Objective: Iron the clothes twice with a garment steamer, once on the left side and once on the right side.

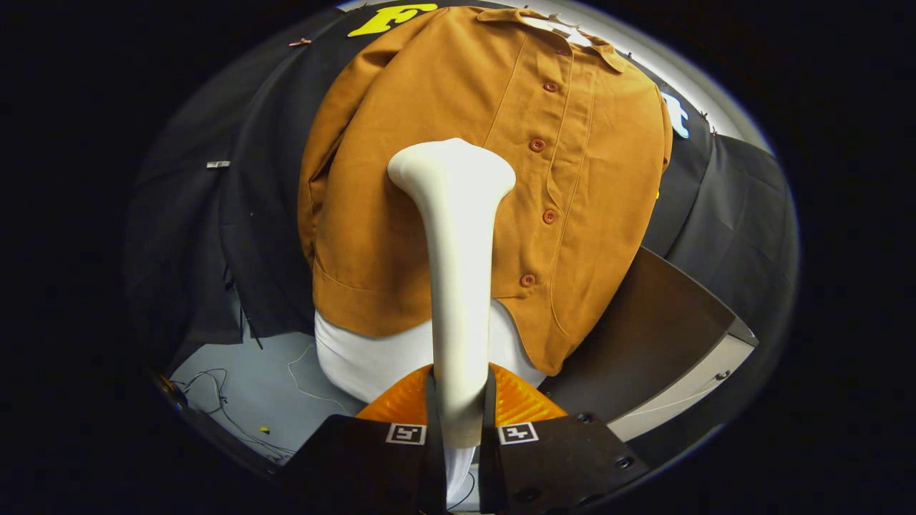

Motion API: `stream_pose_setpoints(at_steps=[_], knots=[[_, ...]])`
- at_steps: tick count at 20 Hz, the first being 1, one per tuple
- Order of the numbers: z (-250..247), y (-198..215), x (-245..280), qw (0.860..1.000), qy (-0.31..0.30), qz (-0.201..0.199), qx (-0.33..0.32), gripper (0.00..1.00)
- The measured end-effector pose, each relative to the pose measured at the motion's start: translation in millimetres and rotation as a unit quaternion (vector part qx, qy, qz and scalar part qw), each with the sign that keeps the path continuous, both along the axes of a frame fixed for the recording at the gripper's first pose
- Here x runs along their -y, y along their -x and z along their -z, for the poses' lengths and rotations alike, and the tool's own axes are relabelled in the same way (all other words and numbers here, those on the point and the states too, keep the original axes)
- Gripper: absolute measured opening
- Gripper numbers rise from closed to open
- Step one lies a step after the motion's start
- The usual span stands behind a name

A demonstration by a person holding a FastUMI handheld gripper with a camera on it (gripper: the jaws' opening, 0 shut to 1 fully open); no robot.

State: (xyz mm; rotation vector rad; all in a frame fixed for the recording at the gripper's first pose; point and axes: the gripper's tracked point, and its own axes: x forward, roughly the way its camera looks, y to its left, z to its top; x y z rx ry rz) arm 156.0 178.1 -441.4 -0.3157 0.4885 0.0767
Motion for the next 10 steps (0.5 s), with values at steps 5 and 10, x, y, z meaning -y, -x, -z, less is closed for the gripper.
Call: stream_pose_setpoints(at_steps=[5, 10], knots=[[-6.6, 22.5, 5.3, 1.0, -0.004, -0.003, -0.008, 0.22], [-31.4, 43.9, 17.9, 1.0, -0.012, 0.002, 0.001, 0.22]])
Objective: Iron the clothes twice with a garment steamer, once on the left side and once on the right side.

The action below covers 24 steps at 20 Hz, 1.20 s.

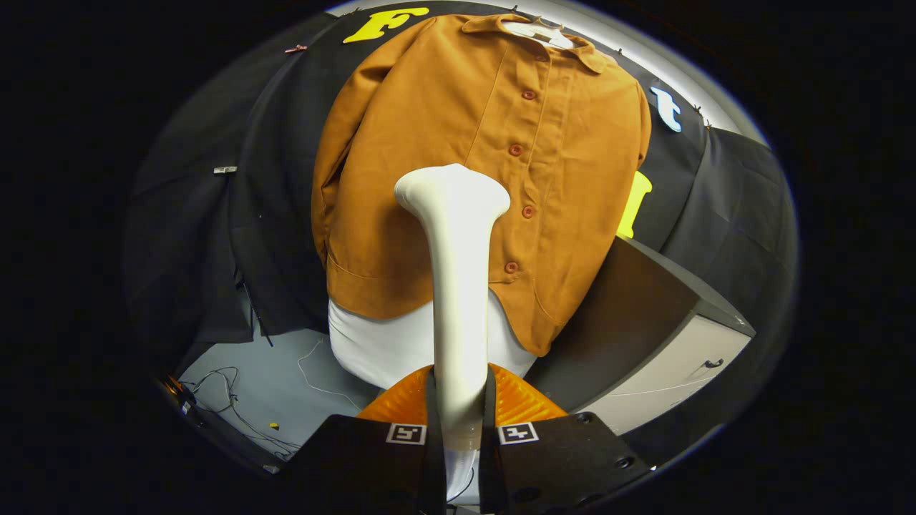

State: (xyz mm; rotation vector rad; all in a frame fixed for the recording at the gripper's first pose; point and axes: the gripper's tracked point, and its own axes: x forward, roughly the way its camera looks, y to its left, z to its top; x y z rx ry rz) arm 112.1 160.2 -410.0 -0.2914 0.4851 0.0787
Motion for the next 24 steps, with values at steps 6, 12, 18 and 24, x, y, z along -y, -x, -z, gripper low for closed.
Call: stream_pose_setpoints(at_steps=[6, 12, 18, 24], knots=[[-57.4, 22.3, 18.8, 0.999, -0.022, 0.007, 0.024, 0.22], [-133.2, 38.8, 36.1, 0.996, -0.062, 0.023, 0.064, 0.21], [-206.3, 40.8, 61.9, 0.989, -0.091, 0.04, 0.108, 0.21], [-256.5, 38.4, 90.8, 0.984, -0.106, 0.047, 0.138, 0.21]])
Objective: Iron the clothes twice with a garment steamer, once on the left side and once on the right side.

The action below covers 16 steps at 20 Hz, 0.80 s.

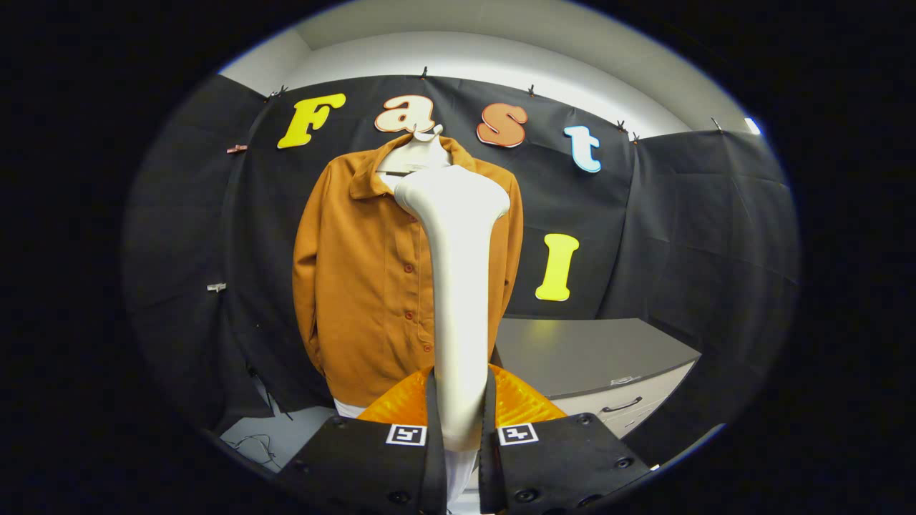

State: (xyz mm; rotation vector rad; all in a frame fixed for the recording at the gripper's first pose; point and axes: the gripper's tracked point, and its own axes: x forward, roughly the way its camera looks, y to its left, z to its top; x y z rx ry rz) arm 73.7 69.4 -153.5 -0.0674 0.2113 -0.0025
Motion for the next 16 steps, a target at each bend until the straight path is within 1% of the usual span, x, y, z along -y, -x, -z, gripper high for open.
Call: stream_pose_setpoints(at_steps=[10, 16], knots=[[-50.5, 4.0, 31.9, 0.999, -0.023, 0.002, 0.023, 0.21], [-58.1, 7.0, 41.9, 0.999, -0.032, 0.004, 0.027, 0.21]])
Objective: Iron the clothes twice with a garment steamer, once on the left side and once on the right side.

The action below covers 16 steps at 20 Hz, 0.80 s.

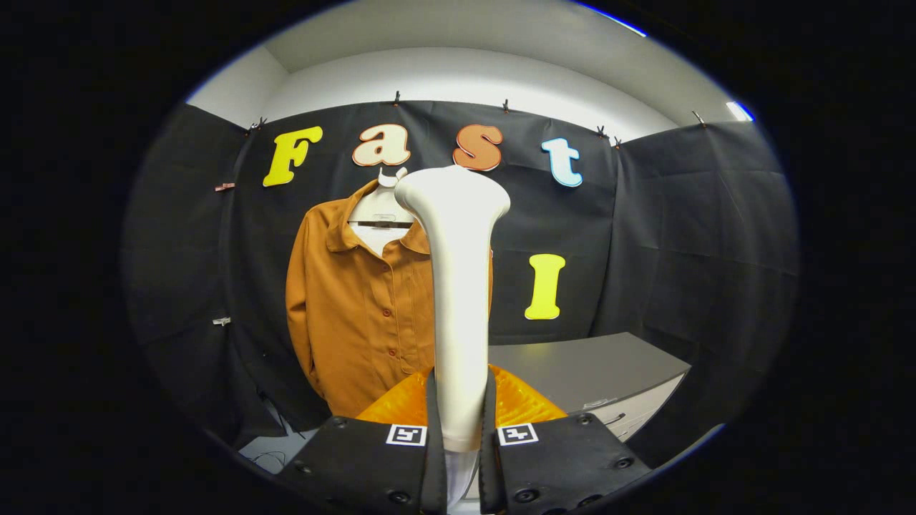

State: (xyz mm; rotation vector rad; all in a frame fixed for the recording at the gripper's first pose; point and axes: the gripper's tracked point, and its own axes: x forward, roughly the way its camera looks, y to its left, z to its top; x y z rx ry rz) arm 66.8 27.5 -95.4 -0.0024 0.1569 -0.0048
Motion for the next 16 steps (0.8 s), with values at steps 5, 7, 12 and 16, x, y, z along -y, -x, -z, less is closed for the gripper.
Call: stream_pose_setpoints(at_steps=[5, 7, 12, 16], knots=[[-3.2, 4.1, 4.1, 1.0, -0.006, 0.003, 0.005, 0.21], [-4.6, 3.8, 5.2, 1.0, -0.007, 0.004, 0.005, 0.21], [-5.8, 4.9, 5.8, 1.0, -0.01, 0.006, 0.005, 0.21], [-5.3, 5.1, 6.4, 1.0, -0.008, 0.006, 0.004, 0.21]])
